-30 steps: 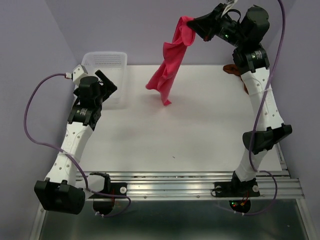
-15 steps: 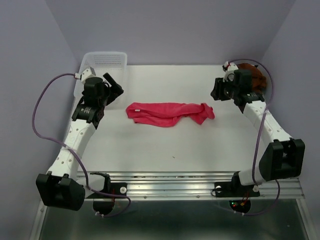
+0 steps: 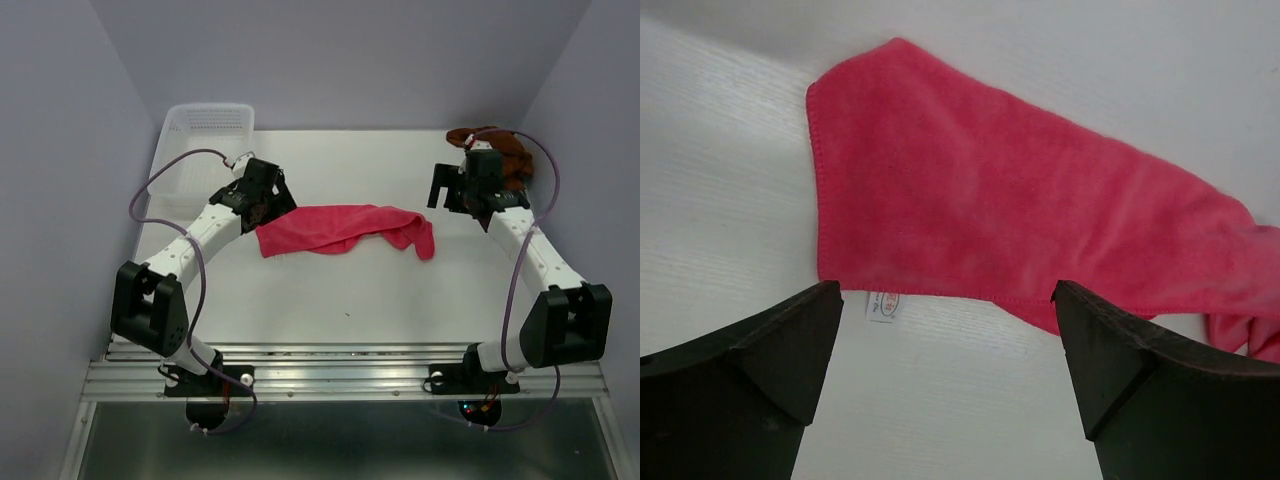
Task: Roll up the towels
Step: Flatten the towel
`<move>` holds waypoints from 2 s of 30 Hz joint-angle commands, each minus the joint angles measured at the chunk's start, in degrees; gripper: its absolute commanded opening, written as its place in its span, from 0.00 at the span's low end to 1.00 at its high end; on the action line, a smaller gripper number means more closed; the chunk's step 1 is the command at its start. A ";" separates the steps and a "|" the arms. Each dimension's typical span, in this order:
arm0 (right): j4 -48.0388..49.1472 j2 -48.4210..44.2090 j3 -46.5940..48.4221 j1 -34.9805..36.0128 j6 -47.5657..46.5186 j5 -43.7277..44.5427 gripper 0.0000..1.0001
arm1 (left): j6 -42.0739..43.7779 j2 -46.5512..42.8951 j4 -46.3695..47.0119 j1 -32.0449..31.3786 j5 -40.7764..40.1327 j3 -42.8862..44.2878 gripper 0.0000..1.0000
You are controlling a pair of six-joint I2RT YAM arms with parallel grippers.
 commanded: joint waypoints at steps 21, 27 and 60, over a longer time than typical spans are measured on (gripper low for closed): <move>9.84 -5.47 -4.21 0.17 13.75 2.70 1.00 | -21.22 2.29 1.67 1.09 -2.09 -17.44 0.97; 9.93 -5.56 -4.38 0.17 13.75 2.00 1.00 | -22.46 3.79 3.07 2.23 -4.64 -17.18 0.84; -0.69 -5.91 -6.67 0.17 17.52 8.32 1.00 | -16.05 0.99 8.35 3.64 0.46 -20.17 0.00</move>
